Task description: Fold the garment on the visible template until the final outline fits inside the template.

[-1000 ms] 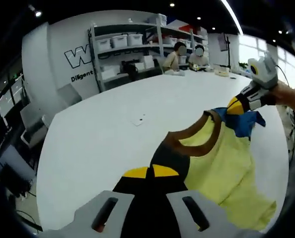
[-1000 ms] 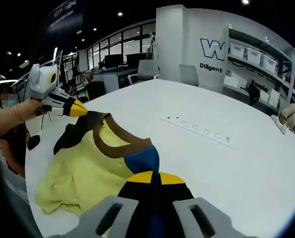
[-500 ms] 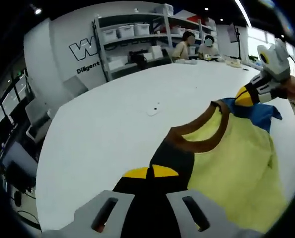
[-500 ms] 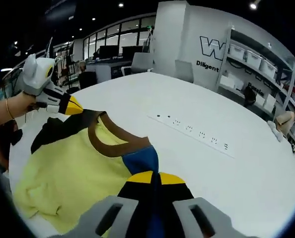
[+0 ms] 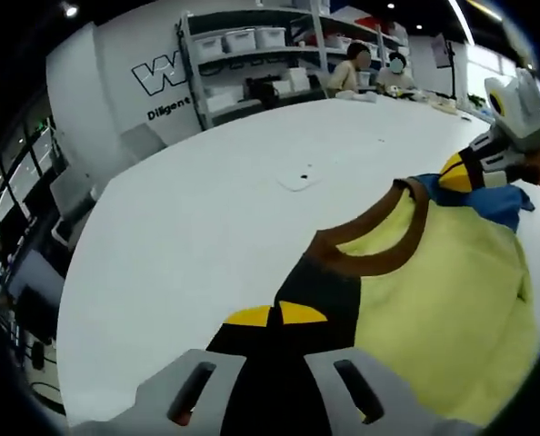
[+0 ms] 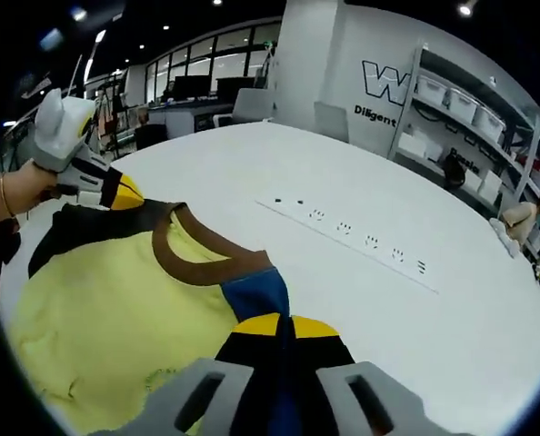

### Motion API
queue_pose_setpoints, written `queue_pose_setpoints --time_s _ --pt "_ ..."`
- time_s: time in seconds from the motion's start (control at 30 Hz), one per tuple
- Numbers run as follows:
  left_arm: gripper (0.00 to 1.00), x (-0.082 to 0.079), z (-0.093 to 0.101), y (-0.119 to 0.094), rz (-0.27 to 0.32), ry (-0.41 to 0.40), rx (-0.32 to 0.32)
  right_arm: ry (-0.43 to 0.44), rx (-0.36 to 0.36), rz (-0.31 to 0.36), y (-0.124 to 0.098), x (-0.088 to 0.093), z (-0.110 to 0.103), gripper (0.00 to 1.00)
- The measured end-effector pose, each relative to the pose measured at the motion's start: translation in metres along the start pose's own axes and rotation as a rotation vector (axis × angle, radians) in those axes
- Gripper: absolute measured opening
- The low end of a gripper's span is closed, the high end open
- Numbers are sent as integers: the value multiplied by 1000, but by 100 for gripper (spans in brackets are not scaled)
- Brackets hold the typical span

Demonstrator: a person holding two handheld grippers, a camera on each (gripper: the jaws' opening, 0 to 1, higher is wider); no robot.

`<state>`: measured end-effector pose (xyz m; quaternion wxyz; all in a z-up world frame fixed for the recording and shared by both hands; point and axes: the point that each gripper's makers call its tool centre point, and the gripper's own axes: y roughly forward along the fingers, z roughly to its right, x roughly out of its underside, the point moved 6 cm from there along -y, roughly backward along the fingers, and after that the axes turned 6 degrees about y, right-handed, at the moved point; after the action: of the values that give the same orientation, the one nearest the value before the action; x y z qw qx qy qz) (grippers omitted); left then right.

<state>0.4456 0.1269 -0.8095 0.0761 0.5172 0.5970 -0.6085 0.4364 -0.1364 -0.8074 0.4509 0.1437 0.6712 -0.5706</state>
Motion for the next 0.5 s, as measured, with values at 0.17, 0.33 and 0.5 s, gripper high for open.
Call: queue_pose_setpoints --time_s 0.17,0.33,0.5 --pt "0 4 1 6 -9 -3 -2 -30 11 -5 4 1 3 0" --pt "0 6 -1 8 -6 1 7 -3 -2 -6 10 4 8 0" --pt "0 5 -3 10 4 -3 7 -4 4 -15 16 8 6 0"
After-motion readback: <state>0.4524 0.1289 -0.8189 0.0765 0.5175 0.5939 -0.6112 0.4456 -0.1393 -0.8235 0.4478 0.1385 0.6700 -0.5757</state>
